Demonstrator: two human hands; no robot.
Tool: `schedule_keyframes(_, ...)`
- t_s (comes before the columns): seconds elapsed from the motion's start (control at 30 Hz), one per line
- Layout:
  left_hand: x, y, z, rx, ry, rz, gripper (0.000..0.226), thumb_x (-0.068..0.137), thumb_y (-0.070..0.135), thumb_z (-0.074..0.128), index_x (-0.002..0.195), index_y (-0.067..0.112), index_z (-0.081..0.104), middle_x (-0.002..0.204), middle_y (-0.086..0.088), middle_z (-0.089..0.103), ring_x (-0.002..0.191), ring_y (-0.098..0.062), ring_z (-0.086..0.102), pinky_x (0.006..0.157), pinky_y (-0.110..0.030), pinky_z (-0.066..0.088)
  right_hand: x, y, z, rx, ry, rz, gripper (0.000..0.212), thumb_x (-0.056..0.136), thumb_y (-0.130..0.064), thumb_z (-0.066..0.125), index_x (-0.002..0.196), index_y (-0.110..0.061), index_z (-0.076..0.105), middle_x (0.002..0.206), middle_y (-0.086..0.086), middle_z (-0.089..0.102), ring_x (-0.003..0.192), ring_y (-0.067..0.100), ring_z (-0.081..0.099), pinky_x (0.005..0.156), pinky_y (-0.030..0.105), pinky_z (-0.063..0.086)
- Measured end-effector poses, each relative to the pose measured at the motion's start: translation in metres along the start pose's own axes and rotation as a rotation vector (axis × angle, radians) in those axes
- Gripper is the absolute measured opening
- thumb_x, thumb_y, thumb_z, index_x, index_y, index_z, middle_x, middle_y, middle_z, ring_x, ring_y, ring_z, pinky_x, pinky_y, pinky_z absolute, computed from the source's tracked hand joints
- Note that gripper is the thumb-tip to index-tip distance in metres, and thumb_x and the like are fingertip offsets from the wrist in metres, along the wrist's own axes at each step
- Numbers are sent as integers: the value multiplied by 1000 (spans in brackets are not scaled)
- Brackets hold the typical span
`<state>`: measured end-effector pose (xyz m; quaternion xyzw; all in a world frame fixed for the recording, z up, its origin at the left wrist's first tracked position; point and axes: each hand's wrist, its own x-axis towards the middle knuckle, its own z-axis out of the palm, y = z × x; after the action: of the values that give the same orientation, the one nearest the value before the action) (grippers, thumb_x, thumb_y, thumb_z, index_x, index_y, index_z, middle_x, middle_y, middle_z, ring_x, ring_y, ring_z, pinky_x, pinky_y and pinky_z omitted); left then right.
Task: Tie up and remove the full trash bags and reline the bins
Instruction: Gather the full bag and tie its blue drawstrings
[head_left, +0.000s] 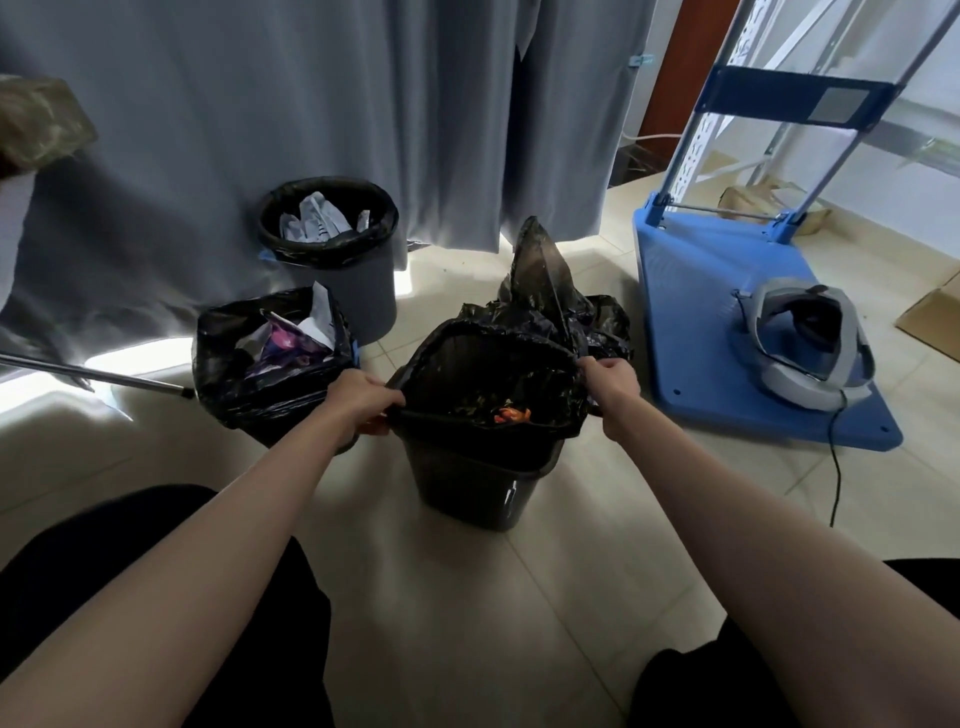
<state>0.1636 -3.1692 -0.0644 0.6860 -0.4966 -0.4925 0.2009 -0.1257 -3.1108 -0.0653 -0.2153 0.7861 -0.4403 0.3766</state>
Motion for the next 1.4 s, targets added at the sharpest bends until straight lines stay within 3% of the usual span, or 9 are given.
schedule_keyframes(0.13,4,-12,-3,35,2,31,5,80,-6,66,78,-1,67,76,-17,62,61,-26,61,51,-26,55,17,5,8,-67,-46,2,36,86,-20,64,121,-13,63,118,8,62,109,25,59,95,45,53)
schedule_keyframes(0.27,7,-23,-21,68,29,42,9,81,-2,69,81,5,73,80,-17,69,72,-26,64,63,-30,54,-3,4,-1,-79,-332,132,9,86,-14,58,93,-7,59,81,8,54,67,22,57,53,29,56)
schedule_keyframes(0.5,8,-32,-40,186,122,91,18,76,5,75,82,22,77,81,-1,72,85,-19,65,80,-26,46,-14,20,-10,5,-563,291,24,101,-29,49,100,-6,58,90,12,58,71,23,62,50,30,59)
schedule_keyframes(0.73,-2,-41,-50,219,162,94,19,77,6,76,93,16,78,86,0,71,90,-16,63,83,-24,44,-15,23,-1,94,-505,299,10,97,-10,55,106,-5,58,87,11,63,75,22,62,61,36,59)
schedule_keyframes(0.87,-8,-43,-52,221,139,92,16,76,4,77,90,11,78,84,-1,71,91,-20,66,83,-25,47,-21,14,3,-15,-475,31,13,86,-2,65,83,-14,59,81,5,62,74,16,59,64,28,49)
schedule_keyframes(1.03,-14,-44,-56,193,65,3,10,73,-3,77,78,5,75,83,-15,72,85,-35,70,81,-43,59,-30,15,12,-275,-394,-264,18,79,-1,66,78,-17,59,94,14,67,96,31,64,82,42,55)
schedule_keyframes(1.17,-28,-42,-55,185,-90,-107,19,77,-9,73,74,4,59,86,-23,67,75,-36,69,69,-45,61,-29,19,11,-278,-303,-265,26,83,-3,69,96,-20,56,107,13,60,90,26,61,56,29,49)
schedule_keyframes(1.3,-38,-35,-60,358,-276,-185,33,78,27,81,95,5,64,98,-16,73,80,-28,73,70,-37,61,-21,23,13,-345,-262,-186,26,88,-10,68,108,-16,52,109,12,57,99,29,59,74,37,53)
schedule_keyframes(1.4,-25,-32,-60,359,-182,-97,51,78,59,69,104,15,66,102,-9,71,83,-22,72,77,-38,60,-19,23,18,-398,-203,-314,19,85,-8,67,102,-15,60,100,8,61,99,28,59,90,45,52)
